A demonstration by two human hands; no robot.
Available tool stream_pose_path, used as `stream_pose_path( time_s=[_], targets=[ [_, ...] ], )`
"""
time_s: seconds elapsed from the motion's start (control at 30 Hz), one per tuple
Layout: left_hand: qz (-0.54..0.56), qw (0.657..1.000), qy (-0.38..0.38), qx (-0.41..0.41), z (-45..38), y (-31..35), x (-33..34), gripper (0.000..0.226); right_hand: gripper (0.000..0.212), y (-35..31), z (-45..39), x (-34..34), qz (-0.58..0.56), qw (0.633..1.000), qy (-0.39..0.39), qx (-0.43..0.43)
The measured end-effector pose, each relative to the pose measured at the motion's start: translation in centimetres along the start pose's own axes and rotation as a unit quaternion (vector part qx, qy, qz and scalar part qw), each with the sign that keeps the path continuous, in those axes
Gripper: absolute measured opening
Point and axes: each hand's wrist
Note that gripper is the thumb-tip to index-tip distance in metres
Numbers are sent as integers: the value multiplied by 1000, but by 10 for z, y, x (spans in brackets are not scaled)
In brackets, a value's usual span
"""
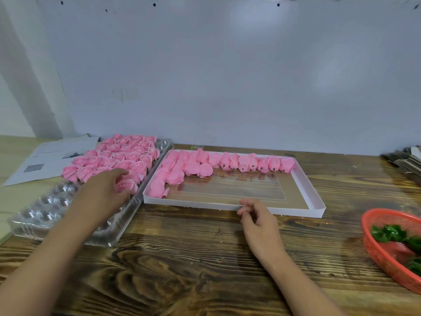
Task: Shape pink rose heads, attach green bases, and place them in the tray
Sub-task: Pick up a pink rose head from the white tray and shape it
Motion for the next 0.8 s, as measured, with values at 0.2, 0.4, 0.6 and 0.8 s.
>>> stream_pose_path(
  time_s=[0.2,0.4,0.6,0.8],
  targets=[
    [114,990,43,67,39,59,34,18,39,-4,2,1,11,1000,-19,-10],
    [138,983,-6,120,64,72,81,14,25,-4,-4,0,-36,999,24,-13],
    [99,979,-51,171,64,70,86,12,16,-25,-29,3,14,1000,24,1],
    [99,977,-60,177,64,71,86,10,12,-51,-100,25,138,986,-97,-12]
  ],
)
Point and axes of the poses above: each hand's wrist, its own z-axis away from the middle knuckle, its own x-axis out of the palm, y = z × x, and after that the axes turned 2 degrees about -z, right-handed
